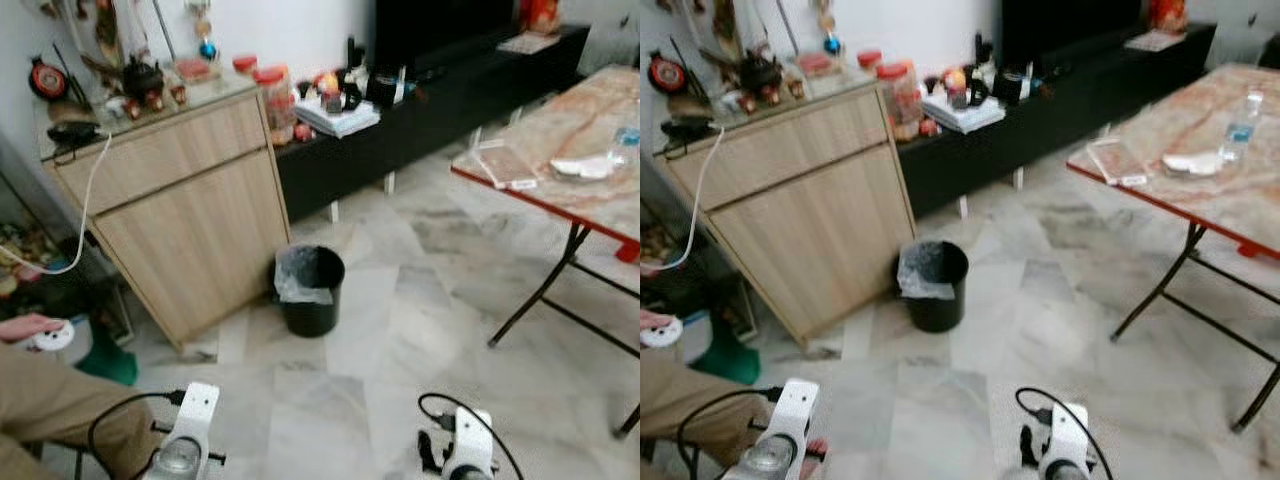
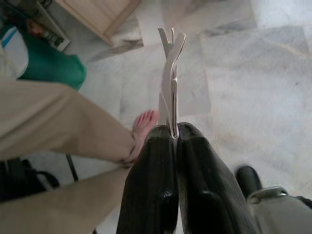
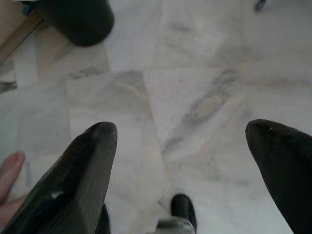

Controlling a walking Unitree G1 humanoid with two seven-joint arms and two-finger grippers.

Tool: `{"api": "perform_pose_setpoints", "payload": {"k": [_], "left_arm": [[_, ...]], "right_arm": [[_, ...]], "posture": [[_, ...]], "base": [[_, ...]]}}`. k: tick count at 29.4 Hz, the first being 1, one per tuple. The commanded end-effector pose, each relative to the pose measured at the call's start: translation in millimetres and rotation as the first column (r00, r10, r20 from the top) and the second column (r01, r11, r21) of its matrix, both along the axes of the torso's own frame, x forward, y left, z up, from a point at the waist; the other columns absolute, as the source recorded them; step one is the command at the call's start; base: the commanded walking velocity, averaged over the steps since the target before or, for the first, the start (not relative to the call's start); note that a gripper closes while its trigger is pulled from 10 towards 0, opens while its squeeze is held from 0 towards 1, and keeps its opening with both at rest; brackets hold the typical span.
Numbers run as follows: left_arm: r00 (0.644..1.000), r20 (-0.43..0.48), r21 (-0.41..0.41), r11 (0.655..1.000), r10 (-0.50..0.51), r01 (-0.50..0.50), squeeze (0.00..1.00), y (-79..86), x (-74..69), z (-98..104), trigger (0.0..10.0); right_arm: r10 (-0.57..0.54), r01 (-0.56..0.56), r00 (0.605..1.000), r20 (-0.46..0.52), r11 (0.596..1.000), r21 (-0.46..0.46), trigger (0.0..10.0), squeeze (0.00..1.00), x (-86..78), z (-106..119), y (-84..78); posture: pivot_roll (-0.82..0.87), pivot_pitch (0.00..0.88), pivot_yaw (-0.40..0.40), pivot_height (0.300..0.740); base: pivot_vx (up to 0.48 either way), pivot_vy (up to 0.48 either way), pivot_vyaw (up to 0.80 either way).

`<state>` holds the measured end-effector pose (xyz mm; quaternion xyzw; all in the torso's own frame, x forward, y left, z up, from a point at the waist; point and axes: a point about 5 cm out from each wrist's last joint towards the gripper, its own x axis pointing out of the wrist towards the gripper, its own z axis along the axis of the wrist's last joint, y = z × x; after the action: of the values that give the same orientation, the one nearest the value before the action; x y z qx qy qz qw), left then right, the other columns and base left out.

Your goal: Picking trash to rubbish bin

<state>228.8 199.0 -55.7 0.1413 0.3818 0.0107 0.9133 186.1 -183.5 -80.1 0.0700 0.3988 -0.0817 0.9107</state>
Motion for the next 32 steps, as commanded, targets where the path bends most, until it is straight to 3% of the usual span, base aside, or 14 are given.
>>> {"api": "perform_pose_setpoints", "payload": {"k": [1,9,32], "left_arm": [[1.000,-0.003,0.026,0.999,0.022,-0.022,0.00,12.3,-1.9,1.0,10.0],[1.000,-0.002,0.028,0.999,0.025,-0.025,0.00,13.3,-1.9,1.2,10.0],[1.000,0.006,0.031,0.999,0.012,-0.012,0.00,12.8,-1.3,1.8,10.0]], "right_arm": [[0.016,-0.017,1.000,0.015,1.000,0.026,10.0,0.00,6.1,1.8,12.8],[0.011,-0.011,1.000,0.017,0.999,0.030,10.0,0.00,7.9,2.5,13.4],[0.032,-0.033,0.999,0.028,0.999,0.015,10.0,0.00,8.2,3.1,13.9]], "posture": [[-0.07,0.000,0.072,0.740],[-0.06,0.000,0.073,0.740],[-0.07,0.000,0.081,0.740]], "base": [[0.337,0.000,0.00],[0.337,0.000,-0.48],[0.336,0.000,0.00]]}}
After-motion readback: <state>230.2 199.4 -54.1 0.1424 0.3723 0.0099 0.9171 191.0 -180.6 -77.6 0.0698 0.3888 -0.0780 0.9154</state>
